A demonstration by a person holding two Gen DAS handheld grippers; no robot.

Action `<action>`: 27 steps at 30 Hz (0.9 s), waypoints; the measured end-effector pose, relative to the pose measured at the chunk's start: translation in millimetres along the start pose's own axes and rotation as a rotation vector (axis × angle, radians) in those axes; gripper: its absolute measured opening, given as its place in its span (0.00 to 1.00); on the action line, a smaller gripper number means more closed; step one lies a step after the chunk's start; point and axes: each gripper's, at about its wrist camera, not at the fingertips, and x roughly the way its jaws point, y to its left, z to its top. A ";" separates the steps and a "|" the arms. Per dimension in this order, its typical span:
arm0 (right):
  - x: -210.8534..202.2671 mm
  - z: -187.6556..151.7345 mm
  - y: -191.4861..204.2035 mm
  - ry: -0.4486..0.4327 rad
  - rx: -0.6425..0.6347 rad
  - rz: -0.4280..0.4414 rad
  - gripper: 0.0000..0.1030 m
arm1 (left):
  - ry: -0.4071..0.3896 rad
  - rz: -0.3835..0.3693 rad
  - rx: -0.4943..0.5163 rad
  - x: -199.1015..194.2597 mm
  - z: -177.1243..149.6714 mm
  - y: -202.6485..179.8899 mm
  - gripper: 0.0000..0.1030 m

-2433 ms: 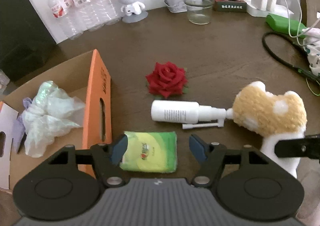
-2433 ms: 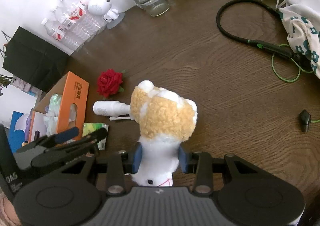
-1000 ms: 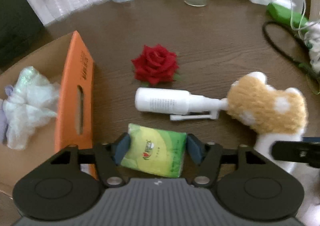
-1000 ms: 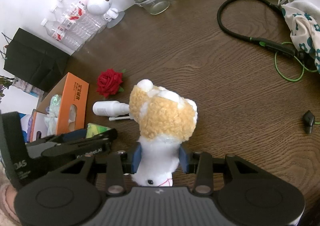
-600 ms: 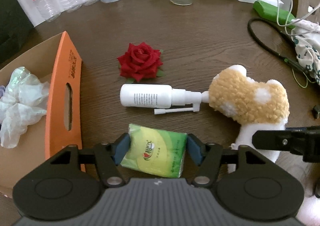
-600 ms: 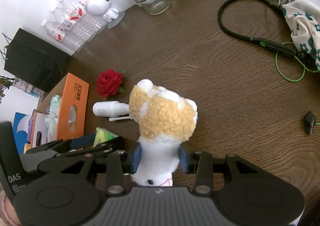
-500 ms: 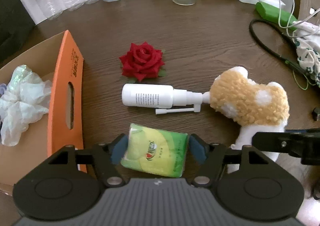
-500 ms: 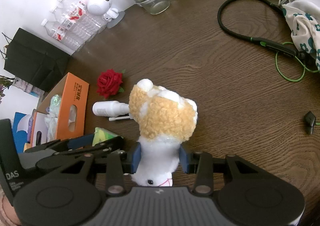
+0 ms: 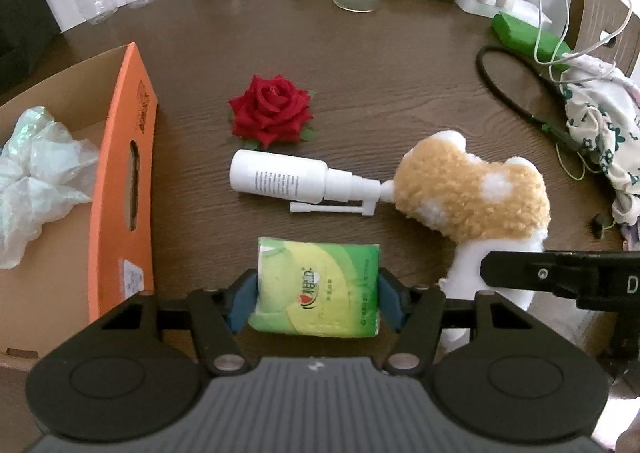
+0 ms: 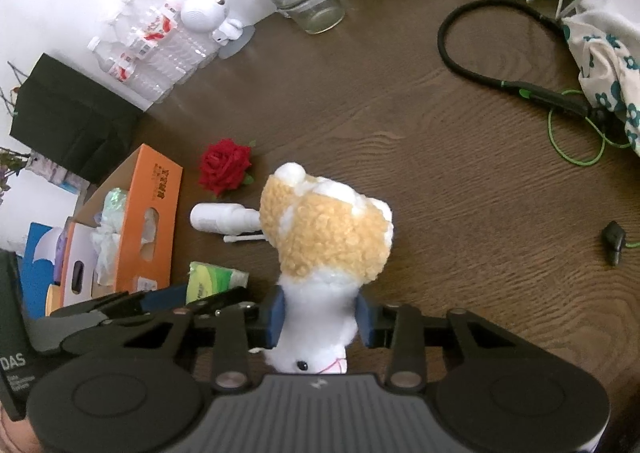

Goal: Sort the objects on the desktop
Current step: 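Lift the tissue pack with the left tool while the right tool holds the sheep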

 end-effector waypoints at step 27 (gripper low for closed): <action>-62.4 -77.3 87.6 -0.080 -0.244 -0.088 0.33 | -0.164 -0.052 -0.092 -113.8 -77.0 44.1 0.61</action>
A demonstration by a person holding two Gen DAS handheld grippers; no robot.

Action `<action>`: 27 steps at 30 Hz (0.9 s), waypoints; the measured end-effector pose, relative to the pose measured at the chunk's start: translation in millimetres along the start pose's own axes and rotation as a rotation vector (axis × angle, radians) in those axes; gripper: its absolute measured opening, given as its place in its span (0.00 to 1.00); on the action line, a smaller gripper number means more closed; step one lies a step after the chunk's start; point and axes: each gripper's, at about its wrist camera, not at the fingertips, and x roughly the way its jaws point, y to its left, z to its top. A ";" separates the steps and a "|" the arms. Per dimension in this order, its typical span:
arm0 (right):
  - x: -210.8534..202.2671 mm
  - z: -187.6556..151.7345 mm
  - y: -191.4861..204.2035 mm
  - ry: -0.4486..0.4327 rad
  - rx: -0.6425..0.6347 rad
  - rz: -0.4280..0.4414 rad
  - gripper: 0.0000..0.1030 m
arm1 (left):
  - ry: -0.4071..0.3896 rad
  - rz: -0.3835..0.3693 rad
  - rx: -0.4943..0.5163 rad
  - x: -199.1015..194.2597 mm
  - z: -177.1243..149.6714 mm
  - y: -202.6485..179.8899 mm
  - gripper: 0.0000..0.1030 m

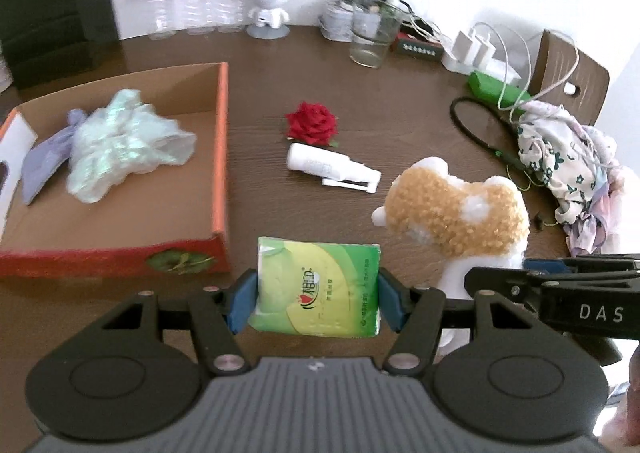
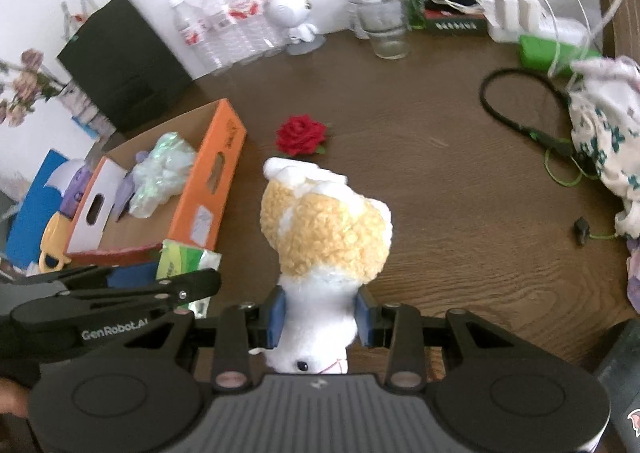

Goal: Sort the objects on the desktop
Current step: 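Lift the tissue pack with the left tool while the right tool holds the sheep, then carry tissue pack and sheep over the box and open both tools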

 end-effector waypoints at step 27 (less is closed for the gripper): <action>-4.5 -11.5 186.3 -0.105 -0.271 0.012 0.34 | -0.256 0.131 -0.232 -130.1 -39.9 182.1 0.61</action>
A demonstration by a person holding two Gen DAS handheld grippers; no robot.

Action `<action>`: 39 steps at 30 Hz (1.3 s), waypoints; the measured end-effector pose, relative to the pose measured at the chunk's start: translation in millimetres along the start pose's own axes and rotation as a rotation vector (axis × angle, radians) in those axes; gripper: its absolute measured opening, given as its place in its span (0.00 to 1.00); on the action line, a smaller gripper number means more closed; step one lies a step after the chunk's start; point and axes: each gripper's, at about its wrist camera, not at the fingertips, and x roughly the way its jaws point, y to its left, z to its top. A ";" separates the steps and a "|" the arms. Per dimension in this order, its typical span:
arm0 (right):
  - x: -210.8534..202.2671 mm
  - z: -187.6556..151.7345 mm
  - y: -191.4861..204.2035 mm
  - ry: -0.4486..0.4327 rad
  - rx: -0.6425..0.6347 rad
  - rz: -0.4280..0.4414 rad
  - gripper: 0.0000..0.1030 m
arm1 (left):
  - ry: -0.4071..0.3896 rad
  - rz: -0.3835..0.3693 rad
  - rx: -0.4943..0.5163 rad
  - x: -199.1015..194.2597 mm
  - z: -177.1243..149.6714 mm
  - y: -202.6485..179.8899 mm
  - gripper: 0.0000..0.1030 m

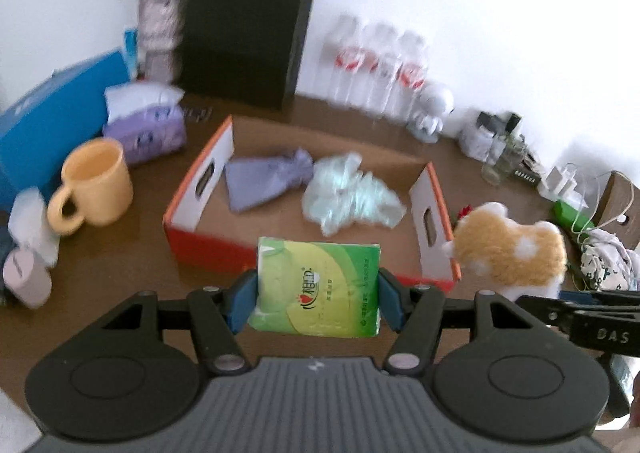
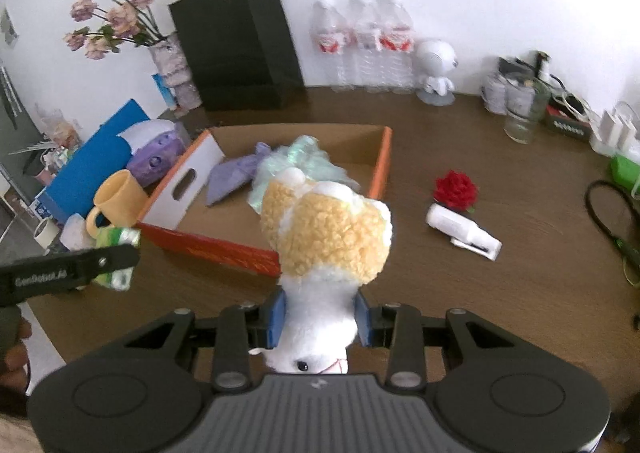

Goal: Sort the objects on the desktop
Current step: 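Carry tissue pack and sheep over the box and open both tools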

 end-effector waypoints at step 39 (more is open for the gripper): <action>144.7 84.7 27.9 0.058 0.038 -0.070 0.34 | 0.104 -0.047 0.086 155.3 81.0 55.5 0.61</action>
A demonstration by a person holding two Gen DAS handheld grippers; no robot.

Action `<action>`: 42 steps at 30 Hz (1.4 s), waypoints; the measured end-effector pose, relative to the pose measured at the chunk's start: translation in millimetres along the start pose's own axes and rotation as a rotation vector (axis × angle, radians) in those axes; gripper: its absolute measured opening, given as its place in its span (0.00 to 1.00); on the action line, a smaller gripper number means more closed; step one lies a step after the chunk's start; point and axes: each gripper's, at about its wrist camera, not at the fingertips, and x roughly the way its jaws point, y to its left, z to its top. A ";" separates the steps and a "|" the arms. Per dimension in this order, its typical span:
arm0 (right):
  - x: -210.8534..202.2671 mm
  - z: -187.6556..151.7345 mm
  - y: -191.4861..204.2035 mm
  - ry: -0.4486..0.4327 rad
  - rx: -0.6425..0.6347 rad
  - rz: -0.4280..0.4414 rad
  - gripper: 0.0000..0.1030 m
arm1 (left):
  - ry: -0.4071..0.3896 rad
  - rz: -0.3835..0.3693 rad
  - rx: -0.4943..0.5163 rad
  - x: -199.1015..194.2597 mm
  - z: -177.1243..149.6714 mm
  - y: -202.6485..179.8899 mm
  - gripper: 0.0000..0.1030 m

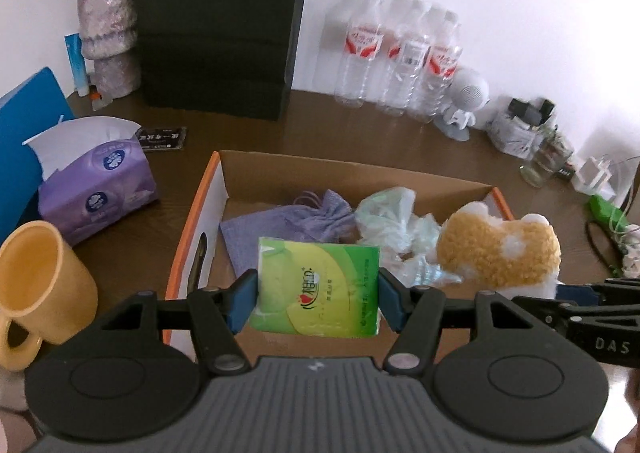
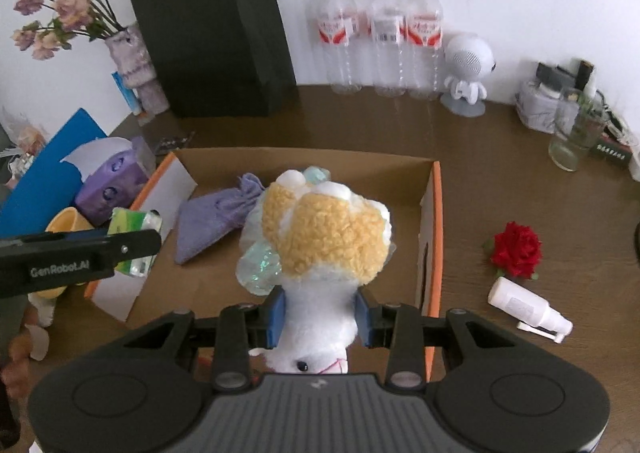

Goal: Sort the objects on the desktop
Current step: 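Carry tissue pack and sheep over the box and open both tools, then withdraw both tools from the box toward the rose and spray bottle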

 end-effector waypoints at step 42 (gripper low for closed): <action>-10.8 -14.1 9.6 -0.019 -0.016 0.026 0.74 | 0.005 0.036 -0.075 -12.6 -19.8 6.2 0.99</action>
